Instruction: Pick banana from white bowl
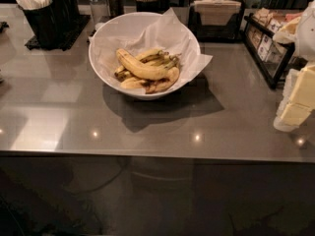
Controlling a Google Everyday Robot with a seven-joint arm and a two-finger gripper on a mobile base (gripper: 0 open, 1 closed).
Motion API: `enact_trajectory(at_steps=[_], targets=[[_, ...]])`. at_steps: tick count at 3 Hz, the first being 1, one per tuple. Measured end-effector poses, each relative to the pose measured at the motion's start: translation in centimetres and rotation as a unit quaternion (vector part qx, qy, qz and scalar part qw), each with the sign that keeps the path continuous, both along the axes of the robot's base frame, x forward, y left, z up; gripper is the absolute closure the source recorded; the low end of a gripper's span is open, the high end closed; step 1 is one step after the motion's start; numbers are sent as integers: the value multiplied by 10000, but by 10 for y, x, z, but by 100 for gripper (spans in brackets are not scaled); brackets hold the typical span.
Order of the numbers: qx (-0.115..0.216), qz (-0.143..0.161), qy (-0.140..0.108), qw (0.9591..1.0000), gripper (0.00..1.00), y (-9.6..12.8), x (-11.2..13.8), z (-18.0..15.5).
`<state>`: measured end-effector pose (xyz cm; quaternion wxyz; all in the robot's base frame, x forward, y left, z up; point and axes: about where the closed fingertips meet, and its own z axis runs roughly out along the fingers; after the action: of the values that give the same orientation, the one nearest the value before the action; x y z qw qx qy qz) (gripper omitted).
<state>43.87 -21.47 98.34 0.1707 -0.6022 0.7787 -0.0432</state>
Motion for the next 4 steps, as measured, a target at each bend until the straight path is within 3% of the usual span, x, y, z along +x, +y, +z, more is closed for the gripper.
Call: enact_trajectory(at_steps=[2, 4], targets=[[153, -114, -10, 9998, 0, -9, -12, 6], [1039, 65, -55, 9946, 0, -3, 10, 29]])
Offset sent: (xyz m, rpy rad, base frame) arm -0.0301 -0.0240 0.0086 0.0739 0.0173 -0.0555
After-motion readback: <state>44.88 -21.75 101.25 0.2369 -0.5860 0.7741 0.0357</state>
